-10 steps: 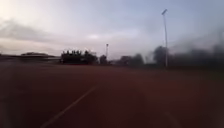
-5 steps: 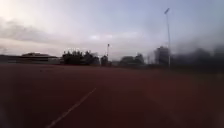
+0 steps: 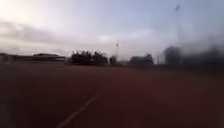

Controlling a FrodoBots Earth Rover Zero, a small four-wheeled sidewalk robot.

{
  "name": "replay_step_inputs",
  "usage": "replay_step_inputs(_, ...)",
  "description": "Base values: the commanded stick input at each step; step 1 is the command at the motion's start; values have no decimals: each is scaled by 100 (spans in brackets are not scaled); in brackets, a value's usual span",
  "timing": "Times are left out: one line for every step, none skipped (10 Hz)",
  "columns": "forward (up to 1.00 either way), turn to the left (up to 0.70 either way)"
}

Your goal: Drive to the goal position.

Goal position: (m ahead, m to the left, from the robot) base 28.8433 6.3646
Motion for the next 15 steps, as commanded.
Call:
replay_step_inputs(70,3)
replay_step_inputs(70,4)
replay_step_inputs(70,7)
replay_step_inputs(70,14)
replay_step_inputs(70,26)
replay_step_inputs(70,35)
replay_step_inputs(70,35)
replay_step_inputs(70,35)
replay_step_inputs(70,30)
replay_step_inputs(70,9)
replay_step_inputs(70,2)
replay_step_inputs(70,2)
replay_step_inputs(70,3)
replay_step_inputs(70,3)
replay_step_inputs(70,3)
